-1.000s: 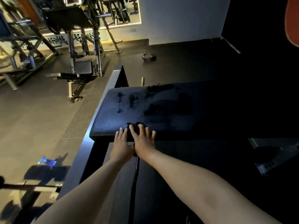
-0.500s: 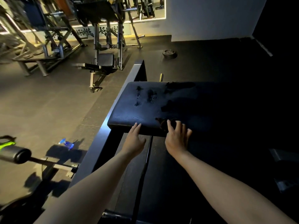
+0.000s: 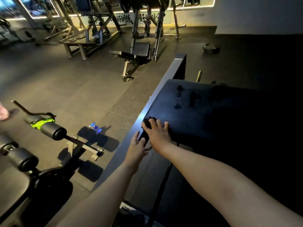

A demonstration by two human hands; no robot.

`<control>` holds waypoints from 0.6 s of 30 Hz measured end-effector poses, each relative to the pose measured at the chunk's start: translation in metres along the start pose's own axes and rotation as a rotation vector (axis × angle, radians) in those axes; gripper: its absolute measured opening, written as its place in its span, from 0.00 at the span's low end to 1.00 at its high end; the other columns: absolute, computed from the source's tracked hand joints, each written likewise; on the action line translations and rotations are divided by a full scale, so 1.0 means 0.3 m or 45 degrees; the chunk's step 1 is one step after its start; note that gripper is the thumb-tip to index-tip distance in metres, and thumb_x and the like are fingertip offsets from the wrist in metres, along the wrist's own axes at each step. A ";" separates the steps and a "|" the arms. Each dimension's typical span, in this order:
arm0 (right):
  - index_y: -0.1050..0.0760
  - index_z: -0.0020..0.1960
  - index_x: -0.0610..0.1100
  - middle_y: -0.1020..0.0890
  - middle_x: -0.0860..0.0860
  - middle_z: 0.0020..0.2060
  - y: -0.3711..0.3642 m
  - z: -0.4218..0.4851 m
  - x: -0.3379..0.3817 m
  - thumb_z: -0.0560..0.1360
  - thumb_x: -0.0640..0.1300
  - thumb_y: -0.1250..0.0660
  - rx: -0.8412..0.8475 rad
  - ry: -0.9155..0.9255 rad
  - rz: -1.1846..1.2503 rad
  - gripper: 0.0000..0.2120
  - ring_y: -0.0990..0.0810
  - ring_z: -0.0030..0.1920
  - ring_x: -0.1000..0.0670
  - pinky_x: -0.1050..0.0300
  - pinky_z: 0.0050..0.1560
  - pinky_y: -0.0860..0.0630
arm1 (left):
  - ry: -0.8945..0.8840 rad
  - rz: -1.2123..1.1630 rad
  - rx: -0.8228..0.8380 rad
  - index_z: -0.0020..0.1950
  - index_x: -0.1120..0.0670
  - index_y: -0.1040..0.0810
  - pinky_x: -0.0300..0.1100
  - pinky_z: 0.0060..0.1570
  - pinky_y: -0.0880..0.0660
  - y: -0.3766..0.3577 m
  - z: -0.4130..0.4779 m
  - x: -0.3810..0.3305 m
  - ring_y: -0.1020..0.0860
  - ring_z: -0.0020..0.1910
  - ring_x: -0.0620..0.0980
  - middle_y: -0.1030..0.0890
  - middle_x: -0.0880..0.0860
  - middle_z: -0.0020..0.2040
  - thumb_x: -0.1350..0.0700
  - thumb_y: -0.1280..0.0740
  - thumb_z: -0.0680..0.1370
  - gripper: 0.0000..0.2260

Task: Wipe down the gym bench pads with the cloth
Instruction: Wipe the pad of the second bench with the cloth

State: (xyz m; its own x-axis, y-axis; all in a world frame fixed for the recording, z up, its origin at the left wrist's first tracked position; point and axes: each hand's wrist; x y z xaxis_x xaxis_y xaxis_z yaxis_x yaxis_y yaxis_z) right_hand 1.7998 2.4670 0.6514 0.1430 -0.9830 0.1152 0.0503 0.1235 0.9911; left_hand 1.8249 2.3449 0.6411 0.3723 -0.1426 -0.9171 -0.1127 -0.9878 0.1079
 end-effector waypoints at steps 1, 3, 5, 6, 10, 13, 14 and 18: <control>0.48 0.77 0.52 0.43 0.45 0.69 -0.011 0.017 0.012 0.74 0.47 0.32 0.025 0.057 -0.039 0.37 0.40 0.67 0.40 0.38 0.67 0.45 | 0.041 -0.113 -0.021 0.76 0.41 0.36 0.50 0.53 0.22 0.000 0.014 -0.008 0.15 0.50 0.53 0.20 0.51 0.63 0.52 0.41 0.85 0.19; 0.45 0.76 0.53 0.43 0.45 0.69 -0.031 0.024 0.026 0.76 0.47 0.34 0.037 0.124 -0.062 0.33 0.41 0.66 0.40 0.39 0.68 0.44 | 0.050 -0.273 -0.031 0.69 0.40 0.29 0.48 0.49 0.21 -0.013 0.024 -0.030 0.16 0.52 0.55 0.17 0.49 0.57 0.49 0.42 0.85 0.13; 0.44 0.76 0.55 0.43 0.46 0.70 -0.049 0.018 0.009 0.78 0.48 0.38 0.055 0.124 0.045 0.29 0.41 0.66 0.40 0.41 0.69 0.45 | 0.075 -0.390 -0.016 0.68 0.43 0.26 0.45 0.45 0.20 -0.057 0.024 -0.042 0.16 0.55 0.55 0.16 0.51 0.57 0.46 0.45 0.86 0.14; 0.44 0.77 0.56 0.43 0.47 0.71 -0.049 0.009 -0.007 0.78 0.49 0.40 0.065 0.124 0.130 0.28 0.41 0.66 0.39 0.42 0.69 0.45 | 0.089 -0.449 -0.017 0.68 0.45 0.26 0.45 0.45 0.20 -0.084 0.023 -0.048 0.17 0.55 0.54 0.16 0.53 0.58 0.45 0.47 0.86 0.16; 0.32 0.74 0.51 0.35 0.46 0.74 -0.015 -0.067 -0.117 0.73 0.41 0.34 -0.010 0.278 0.492 0.29 0.36 0.69 0.42 0.48 0.70 0.39 | 0.185 -0.802 -0.125 0.73 0.53 0.30 0.43 0.43 0.19 -0.177 0.070 -0.073 0.17 0.54 0.51 0.20 0.59 0.64 0.41 0.48 0.85 0.23; 0.27 0.69 0.46 0.27 0.44 0.68 -0.021 -0.159 -0.213 0.70 0.35 0.34 -0.325 0.075 0.492 0.27 0.31 0.67 0.42 0.45 0.67 0.30 | 0.216 -0.780 -0.221 0.76 0.48 0.37 0.58 0.52 0.19 -0.213 0.112 -0.101 0.20 0.58 0.57 0.24 0.57 0.66 0.44 0.47 0.85 0.20; 0.27 0.68 0.44 0.26 0.43 0.66 -0.027 -0.184 -0.239 0.70 0.35 0.33 -0.389 -0.026 0.418 0.26 0.29 0.65 0.41 0.42 0.65 0.28 | 0.220 -0.714 -0.282 0.77 0.47 0.39 0.61 0.55 0.21 -0.223 0.129 -0.096 0.21 0.59 0.58 0.25 0.56 0.65 0.46 0.46 0.85 0.19; 0.24 0.65 0.40 0.24 0.42 0.64 -0.048 -0.221 -0.281 0.70 0.33 0.31 -0.424 -0.069 0.361 0.24 0.26 0.65 0.40 0.42 0.64 0.26 | 0.283 -0.449 -0.538 0.73 0.55 0.40 0.47 0.55 0.25 -0.321 0.126 -0.041 0.25 0.59 0.56 0.29 0.54 0.60 0.49 0.43 0.85 0.19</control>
State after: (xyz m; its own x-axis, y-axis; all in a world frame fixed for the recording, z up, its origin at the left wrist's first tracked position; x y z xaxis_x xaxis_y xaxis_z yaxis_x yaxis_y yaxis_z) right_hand 1.8526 2.5573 0.6231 0.1458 -0.9085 0.3916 0.3340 0.4178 0.8449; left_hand 1.7964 2.4443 0.6276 0.5096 0.2338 -0.8280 0.4121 -0.9111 -0.0037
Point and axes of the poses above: each hand's wrist, its own z-axis towards the middle knuckle, its own y-axis out of the back of the hand, x = y × z
